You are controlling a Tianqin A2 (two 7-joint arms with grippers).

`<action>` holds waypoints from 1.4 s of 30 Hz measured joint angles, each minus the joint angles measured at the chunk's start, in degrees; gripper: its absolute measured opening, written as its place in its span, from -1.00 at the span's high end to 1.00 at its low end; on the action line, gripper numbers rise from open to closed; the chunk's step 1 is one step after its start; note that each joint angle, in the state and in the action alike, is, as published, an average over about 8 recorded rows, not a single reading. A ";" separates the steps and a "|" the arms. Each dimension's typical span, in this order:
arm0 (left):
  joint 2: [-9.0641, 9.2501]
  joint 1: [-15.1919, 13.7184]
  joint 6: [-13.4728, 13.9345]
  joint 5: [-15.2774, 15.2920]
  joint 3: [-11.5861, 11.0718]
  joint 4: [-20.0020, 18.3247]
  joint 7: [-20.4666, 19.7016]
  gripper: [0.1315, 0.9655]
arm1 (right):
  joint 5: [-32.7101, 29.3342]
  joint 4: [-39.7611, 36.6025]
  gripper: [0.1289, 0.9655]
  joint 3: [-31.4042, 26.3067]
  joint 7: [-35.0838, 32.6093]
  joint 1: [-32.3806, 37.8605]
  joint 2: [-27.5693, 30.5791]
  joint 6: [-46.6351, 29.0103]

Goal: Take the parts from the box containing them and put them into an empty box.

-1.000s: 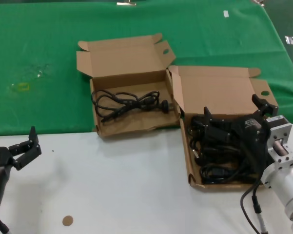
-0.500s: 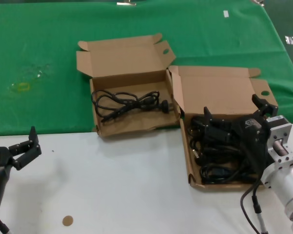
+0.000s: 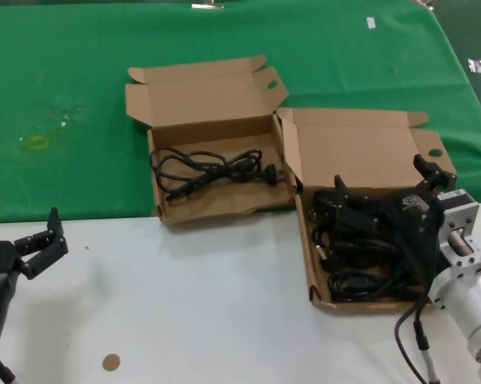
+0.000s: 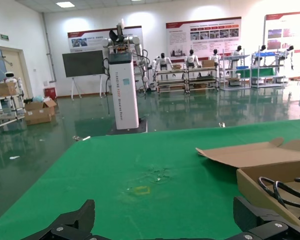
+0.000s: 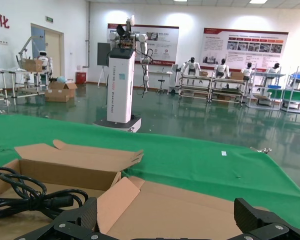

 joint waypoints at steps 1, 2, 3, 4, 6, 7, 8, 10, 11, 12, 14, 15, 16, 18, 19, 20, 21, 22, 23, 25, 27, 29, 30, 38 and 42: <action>0.00 0.00 0.00 0.00 0.00 0.00 0.00 -1.00 | 0.00 0.00 -1.00 0.00 0.00 0.00 0.00 0.00; 0.00 0.00 0.00 0.00 0.00 0.00 0.00 -1.00 | 0.00 0.00 -1.00 0.00 0.00 0.00 0.00 0.00; 0.00 0.00 0.00 0.00 0.00 0.00 0.00 -1.00 | 0.00 0.00 -1.00 0.00 0.00 0.00 0.00 0.00; 0.00 0.00 0.00 0.00 0.00 0.00 0.00 -1.00 | 0.00 0.00 -1.00 0.00 0.00 0.00 0.00 0.00; 0.00 0.00 0.00 0.00 0.00 0.00 0.00 -1.00 | 0.00 0.00 -1.00 0.00 0.00 0.00 0.00 0.00; 0.00 0.00 0.00 0.00 0.00 0.00 0.00 -1.00 | 0.00 0.00 -1.00 0.00 0.00 0.00 0.00 0.00; 0.00 0.00 0.00 0.00 0.00 0.00 0.00 -1.00 | 0.00 0.00 -1.00 0.00 0.00 0.00 0.00 0.00; 0.00 0.00 0.00 0.00 0.00 0.00 0.00 -1.00 | 0.00 0.00 -1.00 0.00 0.00 0.00 0.00 0.00; 0.00 0.00 0.00 0.00 0.00 0.00 0.00 -1.00 | 0.00 0.00 -1.00 0.00 0.00 0.00 0.00 0.00; 0.00 0.00 0.00 0.00 0.00 0.00 0.00 -1.00 | 0.00 0.00 -1.00 0.00 0.00 0.00 0.00 0.00; 0.00 0.00 0.00 0.00 0.00 0.00 0.00 -1.00 | 0.00 0.00 -1.00 0.00 0.00 0.00 0.00 0.00; 0.00 0.00 0.00 0.00 0.00 0.00 0.00 -1.00 | 0.00 0.00 -1.00 0.00 0.00 0.00 0.00 0.00; 0.00 0.00 0.00 0.00 0.00 0.00 0.00 -1.00 | 0.00 0.00 -1.00 0.00 0.00 0.00 0.00 0.00; 0.00 0.00 0.00 0.00 0.00 0.00 0.00 -1.00 | 0.00 0.00 -1.00 0.00 0.00 0.00 0.00 0.00; 0.00 0.00 0.00 0.00 0.00 0.00 0.00 -1.00 | 0.00 0.00 -1.00 0.00 0.00 0.00 0.00 0.00; 0.00 0.00 0.00 0.00 0.00 0.00 0.00 -1.00 | 0.00 0.00 -1.00 0.00 0.00 0.00 0.00 0.00; 0.00 0.00 0.00 0.00 0.00 0.00 0.00 -1.00 | 0.00 0.00 -1.00 0.00 0.00 0.00 0.00 0.00; 0.00 0.00 0.00 0.00 0.00 0.00 0.00 -1.00 | 0.00 0.00 -1.00 0.00 0.00 0.00 0.00 0.00; 0.00 0.00 0.00 0.00 0.00 0.00 0.00 -1.00 | 0.00 0.00 -1.00 0.00 0.00 0.00 0.00 0.00; 0.00 0.00 0.00 0.00 0.00 0.00 0.00 -1.00 | 0.00 0.00 -1.00 0.00 0.00 0.00 0.00 0.00; 0.00 0.00 0.00 0.00 0.00 0.00 0.00 -1.00 | 0.00 0.00 -1.00 0.00 0.00 0.00 0.00 0.00; 0.00 0.00 0.00 0.00 0.00 0.00 0.00 -1.00 | 0.00 0.00 -1.00 0.00 0.00 0.00 0.00 0.00; 0.00 0.00 0.00 0.00 0.00 0.00 0.00 -1.00 | 0.00 0.00 -1.00 0.00 0.00 0.00 0.00 0.00; 0.00 0.00 0.00 0.00 0.00 0.00 0.00 -1.00 | 0.00 0.00 -1.00 0.00 0.00 0.00 0.00 0.00; 0.00 0.00 0.00 0.00 0.00 0.00 0.00 -1.00 | 0.00 0.00 -1.00 0.00 0.00 0.00 0.00 0.00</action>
